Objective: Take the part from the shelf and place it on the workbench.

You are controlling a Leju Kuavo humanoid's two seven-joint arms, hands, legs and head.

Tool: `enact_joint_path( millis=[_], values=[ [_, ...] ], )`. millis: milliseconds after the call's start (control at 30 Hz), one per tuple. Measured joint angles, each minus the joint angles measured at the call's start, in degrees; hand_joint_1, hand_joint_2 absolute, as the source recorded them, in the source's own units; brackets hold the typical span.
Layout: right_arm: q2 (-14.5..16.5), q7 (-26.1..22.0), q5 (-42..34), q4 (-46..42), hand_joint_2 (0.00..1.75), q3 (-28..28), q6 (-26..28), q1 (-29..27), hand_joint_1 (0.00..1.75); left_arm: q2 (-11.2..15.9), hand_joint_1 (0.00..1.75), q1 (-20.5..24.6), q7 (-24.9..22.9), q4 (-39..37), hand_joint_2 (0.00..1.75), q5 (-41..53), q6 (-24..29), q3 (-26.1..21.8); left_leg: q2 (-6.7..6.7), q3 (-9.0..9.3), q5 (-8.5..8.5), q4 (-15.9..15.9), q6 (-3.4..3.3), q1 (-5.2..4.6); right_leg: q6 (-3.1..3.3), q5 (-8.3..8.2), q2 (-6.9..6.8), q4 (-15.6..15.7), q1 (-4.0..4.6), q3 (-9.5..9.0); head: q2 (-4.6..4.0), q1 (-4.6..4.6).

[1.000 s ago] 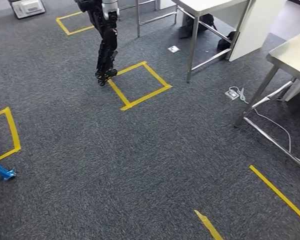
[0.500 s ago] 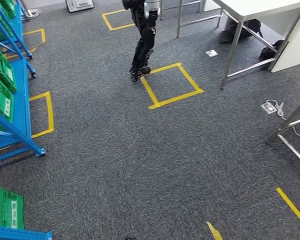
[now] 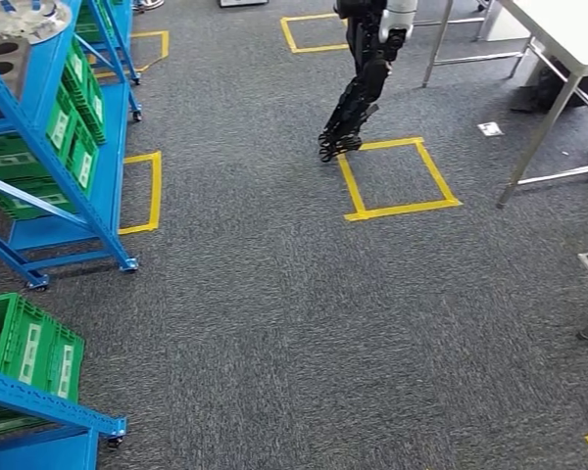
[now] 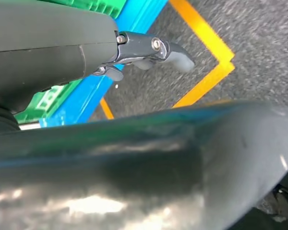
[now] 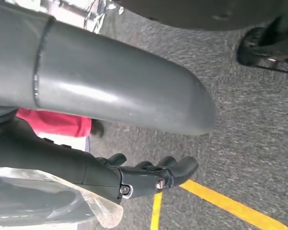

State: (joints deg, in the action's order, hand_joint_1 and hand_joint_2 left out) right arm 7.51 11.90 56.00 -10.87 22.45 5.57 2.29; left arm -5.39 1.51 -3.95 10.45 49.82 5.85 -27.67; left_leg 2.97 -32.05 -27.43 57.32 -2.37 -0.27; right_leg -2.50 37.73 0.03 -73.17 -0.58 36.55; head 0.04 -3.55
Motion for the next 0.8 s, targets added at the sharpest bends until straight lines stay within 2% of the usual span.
enact_joint_path(
  millis=[33,67,100,133,167,200,233,267,333,367,400,433,467,500,533,567,633,667,700,767,800],
  values=[
    [0.0,0.0,0.0,0.0,0.00,0.0,0.0,-0.1,0.00,0.0,0.00,0.0,0.0,0.0,0.00,0.0,0.0,0.0,0.89,0.14,-0.06,0.0,0.06,0.02,0.10,-2.40,0.37,2.9,-0.04,-0.77,0.00,-0.01],
    [0.0,0.0,0.0,0.0,0.00,-0.1,0.0,-0.1,0.00,0.0,0.00,0.0,0.0,0.0,0.00,0.0,0.0,0.0,1.72,0.24,-0.15,0.1,0.18,0.07,0.21,-5.00,1.49,7.0,-0.14,-2.18,0.00,0.01],
    [0.0,0.0,0.0,0.0,0.00,-0.1,0.0,-0.2,0.00,0.0,0.00,0.0,0.0,0.0,0.00,0.0,0.0,0.0,2.54,0.23,-0.28,0.3,0.39,0.03,0.32,-6.78,2.94,11.0,-0.31,-3.70,0.00,0.00],
    [0.0,-0.1,0.0,0.0,0.00,-0.1,0.0,-0.2,0.00,0.0,0.00,0.1,0.0,0.0,0.00,0.0,0.0,0.0,3.29,0.12,-0.36,0.4,0.67,0.03,0.46,-7.79,4.17,13.8,-0.42,-4.93,0.00,-0.01],
    [0.0,-0.1,0.0,0.1,0.00,-0.1,0.0,-0.1,0.00,0.0,0.00,0.1,0.0,0.0,0.00,0.0,0.0,0.0,3.98,-0.07,-0.35,0.5,0.99,0.06,0.62,-7.97,5.00,15.3,-0.46,-5.67,0.00,-0.02],
    [0.0,-0.1,0.0,0.1,0.00,-0.2,0.0,0.0,0.00,0.0,0.00,0.0,0.1,0.0,0.00,0.0,0.0,0.0,4.65,-0.29,-0.25,0.5,1.34,0.10,0.86,-7.73,4.94,15.6,-0.41,-6.01,0.00,-0.06],
    [0.0,-0.2,0.0,0.1,0.00,-0.2,0.1,0.0,0.00,0.0,0.00,-0.1,0.1,0.0,0.00,0.1,-0.1,0.0,5.28,-0.47,-0.12,0.5,1.67,0.22,1.18,-7.79,4.31,15.7,-0.39,-6.17,0.00,-0.09],
    [0.0,-0.2,0.0,0.1,0.00,-0.2,0.1,0.1,0.00,0.0,0.00,-0.2,0.2,0.0,0.00,0.1,-0.2,0.0,4.85,-0.67,-0.27,0.7,1.96,0.23,1.51,-7.91,3.62,15.9,-0.41,-6.33,0.00,-0.11],
    [0.0,-0.3,0.0,0.1,0.00,-0.2,0.3,0.0,0.00,0.1,0.00,-0.3,0.4,0.0,0.00,0.1,-0.4,0.0,1.67,-2.02,-2.23,3.6,2.48,0.09,2.17,-8.07,2.07,16.3,-0.50,-6.55,0.00,-0.38],
    [0.0,-0.4,0.0,0.1,0.00,-0.2,0.3,-0.1,0.00,0.2,0.00,-0.2,0.6,0.0,0.00,0.1,-0.5,0.0,-0.45,-3.47,-4.09,6.9,2.71,0.06,2.39,-8.02,1.19,16.3,-0.43,-6.63,0.00,-0.51],
    [0.0,-0.4,0.0,0.1,0.00,-0.2,0.3,-0.2,0.00,0.1,0.00,-0.1,0.7,0.0,0.00,0.1,-0.6,0.0,-1.70,-5.27,-6.02,10.8,2.94,0.13,2.56,-7.90,0.34,16.3,-0.36,-6.66,0.00,-0.63],
    [0.0,-0.4,0.0,0.1,0.00,-0.2,0.3,-0.3,0.00,0.1,0.00,0.0,0.7,0.0,0.00,0.2,-0.6,0.0,-2.18,-6.91,-7.44,14.3,3.11,0.26,2.64,-7.80,-0.50,16.3,-0.29,-6.68,0.00,-0.62],
    [0.0,-0.4,0.0,0.1,0.00,-0.2,0.3,-0.4,0.00,0.1,0.00,0.0,0.8,0.0,0.00,0.2,-0.6,0.0,-2.37,-7.85,-7.88,16.5,3.21,0.37,2.68,-7.68,-1.27,16.3,-0.25,-6.74,0.00,-0.63],
    [0.0,-0.4,0.0,0.1,0.00,-0.2,0.3,-0.3,0.00,0.1,0.00,-0.1,0.8,0.0,0.00,0.2,-0.6,0.0,-2.46,-7.73,-7.17,16.4,3.23,0.45,2.67,-7.58,-1.87,16.3,-0.23,-6.83,0.00,-0.64],
    [0.0,-0.4,0.0,0.1,0.00,-0.2,0.3,-0.3,0.00,0.1,0.00,-0.2,0.8,0.0,0.00,0.2,-0.6,0.0,-2.61,-6.50,-5.46,14.1,3.14,0.48,2.61,-7.47,-2.38,16.3,-0.21,-7.01,0.00,-0.65],
    [0.0,-0.5,0.0,0.1,0.00,-0.2,0.3,-0.3,0.00,0.2,0.00,-0.3,0.8,0.0,0.00,0.2,-0.5,0.0,-3.10,-4.46,-3.22,10.2,2.91,0.42,2.52,-7.31,-2.83,16.3,-0.19,-7.24,0.00,-0.66],
    [0.1,-0.5,0.0,0.1,0.00,-0.2,0.4,-0.3,0.00,0.3,0.00,-0.2,0.8,0.0,0.00,0.2,-0.4,0.0,-4.87,-0.84,-0.73,3.0,2.26,-0.08,2.09,-6.93,-3.58,16.2,0.01,-7.42,0.00,-0.64],
    [0.1,-0.6,0.0,0.1,0.00,-0.2,0.4,-0.2,0.00,0.3,0.00,-0.1,0.8,0.0,0.00,0.2,-0.3,0.0,-5.54,-0.01,-0.47,1.2,2.00,-0.33,1.79,-6.77,-3.94,16.2,0.12,-7.47,0.00,-0.59],
    [0.1,-0.6,0.0,0.1,0.00,-0.2,0.4,-0.2,0.00,0.3,0.00,-0.1,0.8,0.0,0.00,0.2,-0.3,0.0,-5.74,0.11,-0.78,0.7,1.83,-0.55,1.48,-6.68,-4.31,16.2,0.21,-7.51,0.00,-0.56],
    [0.2,-0.7,0.0,0.1,0.00,-0.2,0.6,0.0,0.00,0.3,0.00,-0.2,0.8,0.0,0.00,0.2,-0.2,0.0,-5.05,0.12,-0.65,0.3,1.49,-0.46,0.87,-6.45,-4.68,16.2,0.17,-7.78,0.00,-0.50],
    [0.2,-0.8,-0.1,0.1,0.00,-0.2,0.7,0.0,0.00,0.3,0.00,-0.3,0.8,0.0,0.00,0.2,-0.1,0.0,-4.74,0.26,-0.59,0.2,1.39,-0.41,0.84,-6.60,-4.25,16.3,0.13,-7.78,0.00,-0.40]
  ],
)
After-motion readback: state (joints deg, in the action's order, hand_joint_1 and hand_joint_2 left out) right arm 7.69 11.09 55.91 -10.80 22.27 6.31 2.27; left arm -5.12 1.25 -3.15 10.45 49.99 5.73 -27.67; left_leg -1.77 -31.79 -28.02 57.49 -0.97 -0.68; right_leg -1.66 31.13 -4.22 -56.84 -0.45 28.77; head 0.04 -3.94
